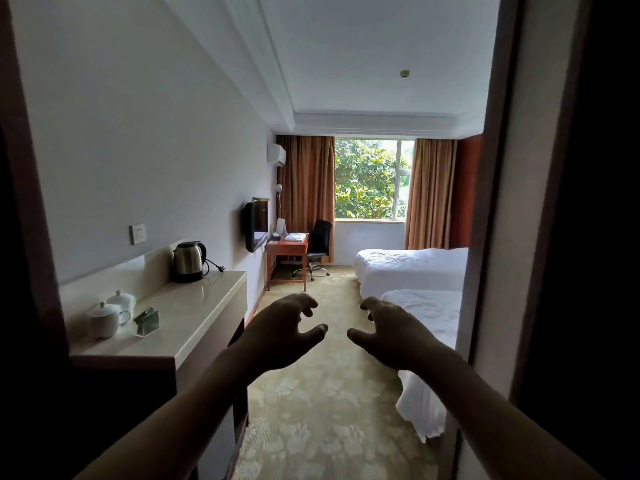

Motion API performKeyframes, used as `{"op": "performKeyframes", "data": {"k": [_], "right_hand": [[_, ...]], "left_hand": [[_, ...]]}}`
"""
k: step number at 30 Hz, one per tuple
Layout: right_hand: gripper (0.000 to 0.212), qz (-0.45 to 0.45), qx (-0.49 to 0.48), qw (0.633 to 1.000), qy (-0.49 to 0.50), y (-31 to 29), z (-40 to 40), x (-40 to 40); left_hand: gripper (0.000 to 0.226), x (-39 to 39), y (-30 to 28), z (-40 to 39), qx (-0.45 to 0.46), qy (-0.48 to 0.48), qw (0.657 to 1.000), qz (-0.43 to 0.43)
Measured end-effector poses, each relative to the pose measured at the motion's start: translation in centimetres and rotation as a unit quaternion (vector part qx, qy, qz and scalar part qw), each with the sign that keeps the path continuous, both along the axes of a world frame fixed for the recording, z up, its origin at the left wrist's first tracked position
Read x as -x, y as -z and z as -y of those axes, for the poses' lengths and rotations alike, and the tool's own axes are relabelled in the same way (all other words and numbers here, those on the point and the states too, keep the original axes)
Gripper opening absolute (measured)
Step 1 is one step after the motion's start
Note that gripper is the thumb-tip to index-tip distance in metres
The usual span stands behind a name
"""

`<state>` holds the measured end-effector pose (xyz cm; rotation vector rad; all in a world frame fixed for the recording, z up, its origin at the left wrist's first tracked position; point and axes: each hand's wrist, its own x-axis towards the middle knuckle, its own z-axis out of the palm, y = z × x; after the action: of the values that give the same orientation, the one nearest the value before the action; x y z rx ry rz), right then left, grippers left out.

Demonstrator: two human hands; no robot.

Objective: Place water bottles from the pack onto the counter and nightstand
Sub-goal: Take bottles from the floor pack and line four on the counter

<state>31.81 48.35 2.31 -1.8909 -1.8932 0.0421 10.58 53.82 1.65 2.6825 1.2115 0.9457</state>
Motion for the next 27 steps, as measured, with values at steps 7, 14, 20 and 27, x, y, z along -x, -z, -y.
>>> {"op": "performKeyframes", "data": {"k": [7,14,20,27], "right_hand": [[0.068,0.004,-0.002,1.0,-0.02,1.5,-17.5,-5.8],[0.07,0.007,-0.01,0.999,-0.037,-1.0,-36.8,-12.3],[0.073,-0.007,-0.009,0.999,-0.043,-1.6,-50.8,-15.6],[0.068,-0.011,-0.006,0.999,-0.03,0.3,-68.6,-19.4]], "left_hand": [[0.05,-5.7,1.4,-17.8,0.008,-0.019,1.0,0.003],[0.048,-11.5,-1.7,-36.1,-0.004,-0.039,0.999,0.007],[0.052,-15.4,-2.1,-50.0,0.009,-0.044,0.999,0.0],[0.05,-18.0,-0.6,-69.2,0.006,-0.04,0.999,0.01]]}}
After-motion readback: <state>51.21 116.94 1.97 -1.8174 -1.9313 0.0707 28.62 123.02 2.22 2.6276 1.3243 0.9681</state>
